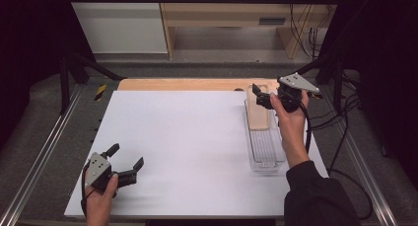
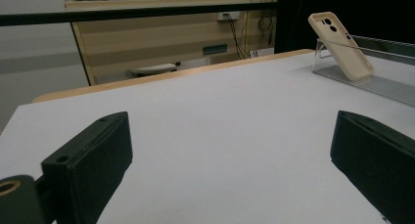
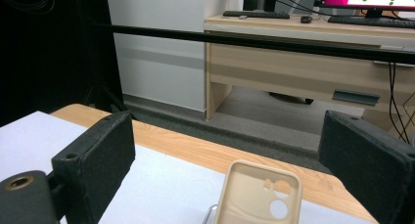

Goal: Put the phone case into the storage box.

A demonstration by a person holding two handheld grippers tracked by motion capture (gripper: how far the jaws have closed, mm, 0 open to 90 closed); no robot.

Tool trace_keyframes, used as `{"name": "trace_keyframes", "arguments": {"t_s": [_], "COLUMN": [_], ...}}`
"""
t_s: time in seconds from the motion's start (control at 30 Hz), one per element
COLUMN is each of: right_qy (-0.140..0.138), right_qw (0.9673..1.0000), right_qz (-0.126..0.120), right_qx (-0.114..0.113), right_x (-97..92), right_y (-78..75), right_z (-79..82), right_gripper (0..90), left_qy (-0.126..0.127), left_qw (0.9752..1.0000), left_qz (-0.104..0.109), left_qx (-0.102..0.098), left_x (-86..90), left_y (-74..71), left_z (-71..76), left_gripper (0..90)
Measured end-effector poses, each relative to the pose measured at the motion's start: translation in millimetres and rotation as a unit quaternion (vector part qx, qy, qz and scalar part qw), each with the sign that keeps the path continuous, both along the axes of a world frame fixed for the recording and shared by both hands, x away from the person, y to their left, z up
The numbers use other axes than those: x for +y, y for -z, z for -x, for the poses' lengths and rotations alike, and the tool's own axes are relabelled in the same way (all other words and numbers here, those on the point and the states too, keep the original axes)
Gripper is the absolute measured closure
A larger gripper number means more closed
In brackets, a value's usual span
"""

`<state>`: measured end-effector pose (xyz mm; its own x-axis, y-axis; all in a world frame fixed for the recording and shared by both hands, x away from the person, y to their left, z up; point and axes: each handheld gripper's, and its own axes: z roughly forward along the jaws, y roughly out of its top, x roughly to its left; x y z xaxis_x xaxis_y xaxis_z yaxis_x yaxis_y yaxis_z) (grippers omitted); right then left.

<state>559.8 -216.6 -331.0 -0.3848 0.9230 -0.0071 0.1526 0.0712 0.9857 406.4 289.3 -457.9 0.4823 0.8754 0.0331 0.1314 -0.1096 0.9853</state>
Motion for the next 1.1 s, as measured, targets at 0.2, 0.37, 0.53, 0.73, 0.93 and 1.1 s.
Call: {"name": "trace_keyframes", "arguments": {"t_s": [0.2, 0.37, 0.53, 0.73, 0.93, 1.1], "right_qy": [0.001, 0.002, 0.003, 0.008, 0.009, 0.010], "right_qw": [1.0000, 1.0000, 1.0000, 0.9999, 0.9998, 0.9998], "right_qz": [0.001, -0.002, -0.004, -0.008, -0.013, -0.017], "right_qx": [0.001, 0.003, 0.006, 0.010, 0.009, 0.010], "right_x": [-9.8, -16.5, -22.3, -32.1, -39.0, -43.0], "right_y": [0.9, 2.3, 4.5, 6.2, 5.8, 5.5], "right_z": [3.9, 7.3, 10.0, 14.3, 18.9, 21.4], "right_gripper": [5.3, 4.9, 4.4, 3.5, 3.1, 2.9], "left_qy": [0.005, 0.004, 0.004, 0.006, 0.008, 0.005], "left_qw": [1.0000, 1.0000, 0.9999, 0.9999, 0.9999, 0.9999], "left_qz": [-0.006, -0.006, -0.008, -0.011, -0.011, -0.010], "left_qx": [0.002, 0.003, 0.005, 0.005, 0.005, 0.007], "left_x": [-2.4, -2.1, -2.0, -3.2, -3.1, -2.5], "left_y": [1.3, 2.0, 2.9, 3.2, 3.2, 3.6], "left_z": [-0.9, -1.4, -2.4, -3.0, -3.3, -3.3], "left_gripper": [2.0, 2.0, 2.0, 2.0, 1.9, 1.9]}}
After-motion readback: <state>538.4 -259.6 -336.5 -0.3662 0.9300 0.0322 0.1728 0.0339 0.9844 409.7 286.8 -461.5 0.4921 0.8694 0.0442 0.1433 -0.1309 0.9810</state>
